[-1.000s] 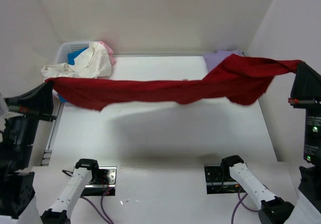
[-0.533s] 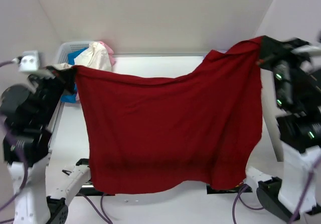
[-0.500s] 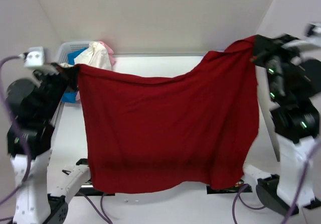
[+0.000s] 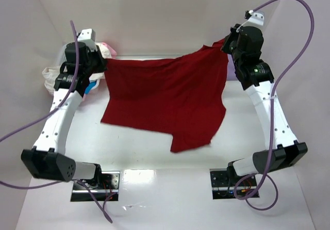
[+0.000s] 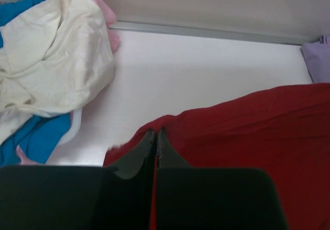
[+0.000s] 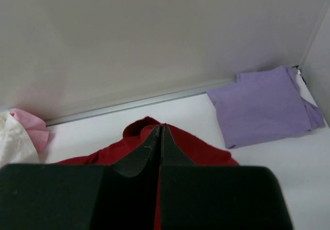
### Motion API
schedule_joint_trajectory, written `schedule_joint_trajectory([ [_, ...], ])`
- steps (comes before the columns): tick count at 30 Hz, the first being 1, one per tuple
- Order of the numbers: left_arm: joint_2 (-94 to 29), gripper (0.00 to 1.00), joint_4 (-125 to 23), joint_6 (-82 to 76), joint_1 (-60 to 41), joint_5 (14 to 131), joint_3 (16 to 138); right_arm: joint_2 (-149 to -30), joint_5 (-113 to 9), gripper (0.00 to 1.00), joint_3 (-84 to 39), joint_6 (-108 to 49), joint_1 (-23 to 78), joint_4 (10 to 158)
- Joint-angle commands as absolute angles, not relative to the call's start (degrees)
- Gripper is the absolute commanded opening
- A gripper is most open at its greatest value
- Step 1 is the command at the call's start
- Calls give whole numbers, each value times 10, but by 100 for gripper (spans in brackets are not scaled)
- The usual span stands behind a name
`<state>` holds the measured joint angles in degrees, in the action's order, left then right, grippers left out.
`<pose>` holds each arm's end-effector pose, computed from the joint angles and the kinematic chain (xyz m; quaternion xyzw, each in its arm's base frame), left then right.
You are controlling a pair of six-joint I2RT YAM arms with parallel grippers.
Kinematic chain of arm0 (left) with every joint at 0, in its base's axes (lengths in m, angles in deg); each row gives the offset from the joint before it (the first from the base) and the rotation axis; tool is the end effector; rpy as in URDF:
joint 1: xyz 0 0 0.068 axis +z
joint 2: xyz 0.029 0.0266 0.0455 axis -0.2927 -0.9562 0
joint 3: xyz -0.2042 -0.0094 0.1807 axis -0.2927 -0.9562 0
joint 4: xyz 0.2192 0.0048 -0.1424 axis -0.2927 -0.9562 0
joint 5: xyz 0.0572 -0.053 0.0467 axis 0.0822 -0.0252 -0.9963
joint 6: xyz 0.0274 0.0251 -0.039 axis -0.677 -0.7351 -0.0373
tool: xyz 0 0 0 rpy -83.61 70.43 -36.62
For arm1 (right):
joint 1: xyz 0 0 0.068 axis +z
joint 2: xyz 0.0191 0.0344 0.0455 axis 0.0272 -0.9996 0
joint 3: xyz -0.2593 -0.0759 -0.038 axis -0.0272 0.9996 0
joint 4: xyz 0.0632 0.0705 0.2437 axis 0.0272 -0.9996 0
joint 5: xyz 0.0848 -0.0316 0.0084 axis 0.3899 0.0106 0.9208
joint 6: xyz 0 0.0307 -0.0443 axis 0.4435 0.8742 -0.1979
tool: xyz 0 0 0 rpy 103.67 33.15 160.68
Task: Fold and stack the t-shirts
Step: Flatten out the tshirt
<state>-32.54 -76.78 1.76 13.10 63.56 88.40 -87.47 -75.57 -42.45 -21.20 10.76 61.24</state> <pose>0.2942 -0.0197 0.4316 -0.0932 0.7931 -0.1031 0.5930 0.2917 0.0535 0.4864 0.1090 0.7379 0.0530 0.6639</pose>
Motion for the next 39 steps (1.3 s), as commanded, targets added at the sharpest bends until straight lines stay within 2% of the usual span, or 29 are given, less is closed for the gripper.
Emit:
schedule_joint_trajectory([
  [1, -351, 0, -705, 7, 131, 637, 955, -902, -768, 0, -515, -225, 102, 678],
  [6, -314, 0, -740, -4, 131, 648, 1010, -830, -761, 0, -526, -225, 102, 663],
  [12, -63, 0, -813, 7, 131, 675, 922, -625, -715, 0, -468, -201, 102, 602],
  [18, 94, 0, -899, 25, 125, 638, 928, -526, -664, 0, -510, -186, 102, 544],
  [23, 122, 0, -904, 37, 120, 624, 979, -535, -664, 0, -625, -186, 102, 518],
  [27, 127, 0, -892, 42, 120, 617, 973, -541, -664, 0, -638, -192, 102, 518],
  [39, 84, 0, -842, 53, 120, 617, 888, -571, -653, 0, -495, -202, 102, 572],
])
